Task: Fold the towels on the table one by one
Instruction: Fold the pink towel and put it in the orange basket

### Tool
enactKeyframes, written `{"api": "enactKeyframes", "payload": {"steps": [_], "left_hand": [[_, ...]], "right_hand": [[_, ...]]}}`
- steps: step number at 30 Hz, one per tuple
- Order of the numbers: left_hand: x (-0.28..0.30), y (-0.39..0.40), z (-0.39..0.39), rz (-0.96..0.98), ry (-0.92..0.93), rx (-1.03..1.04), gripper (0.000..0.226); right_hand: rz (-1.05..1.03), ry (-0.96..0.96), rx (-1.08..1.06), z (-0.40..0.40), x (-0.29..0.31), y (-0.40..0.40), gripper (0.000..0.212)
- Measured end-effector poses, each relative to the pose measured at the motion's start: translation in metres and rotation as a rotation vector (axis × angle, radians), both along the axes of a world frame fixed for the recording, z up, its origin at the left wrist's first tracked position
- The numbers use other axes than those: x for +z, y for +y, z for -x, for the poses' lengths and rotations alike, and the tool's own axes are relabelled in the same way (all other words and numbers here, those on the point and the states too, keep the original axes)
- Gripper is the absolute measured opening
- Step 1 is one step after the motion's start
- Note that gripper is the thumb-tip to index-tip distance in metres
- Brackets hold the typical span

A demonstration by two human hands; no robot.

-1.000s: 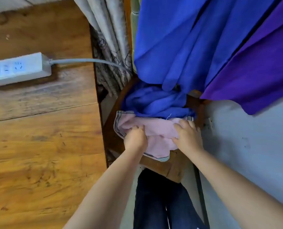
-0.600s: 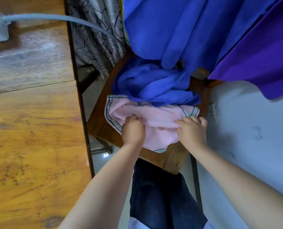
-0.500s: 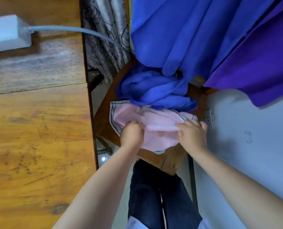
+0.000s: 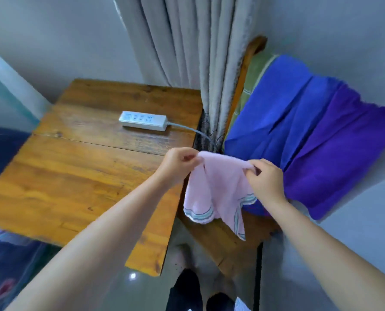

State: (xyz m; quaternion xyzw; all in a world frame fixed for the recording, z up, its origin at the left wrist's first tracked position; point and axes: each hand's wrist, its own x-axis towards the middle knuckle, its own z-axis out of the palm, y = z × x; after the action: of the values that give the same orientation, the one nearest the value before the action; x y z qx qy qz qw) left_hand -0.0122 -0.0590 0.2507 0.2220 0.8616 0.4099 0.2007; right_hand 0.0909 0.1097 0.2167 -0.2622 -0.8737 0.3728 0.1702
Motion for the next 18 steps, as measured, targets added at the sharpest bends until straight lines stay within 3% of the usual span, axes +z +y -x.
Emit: {"api": "enactKeyframes", "payload": {"steps": [5,9,15,18], "left_hand": [[0.102,-0.045,0.022,-0.399,0.019,0.302,0.032],[0.171,-0.095,0.042,-0.668,0.075,0.410,0.026],[0.243,-0.188,0.091,-0.830,0.272,0.586,0.029],[0.269,-0.251,0.124,-0.825,0.345,0.650,0.031]], "right_hand": [[-0.024,0.321,0.125,0.058,0.117,-0.041,0.012],[0.036,0.508,0.233,0.100,0.196,-0.089,0.014],[0.017,0.694,0.345,0.168,0.268,-0.196,0.014],[0.022,0.751,0.381,0.210,0.290,-0.261,0.030]]}}
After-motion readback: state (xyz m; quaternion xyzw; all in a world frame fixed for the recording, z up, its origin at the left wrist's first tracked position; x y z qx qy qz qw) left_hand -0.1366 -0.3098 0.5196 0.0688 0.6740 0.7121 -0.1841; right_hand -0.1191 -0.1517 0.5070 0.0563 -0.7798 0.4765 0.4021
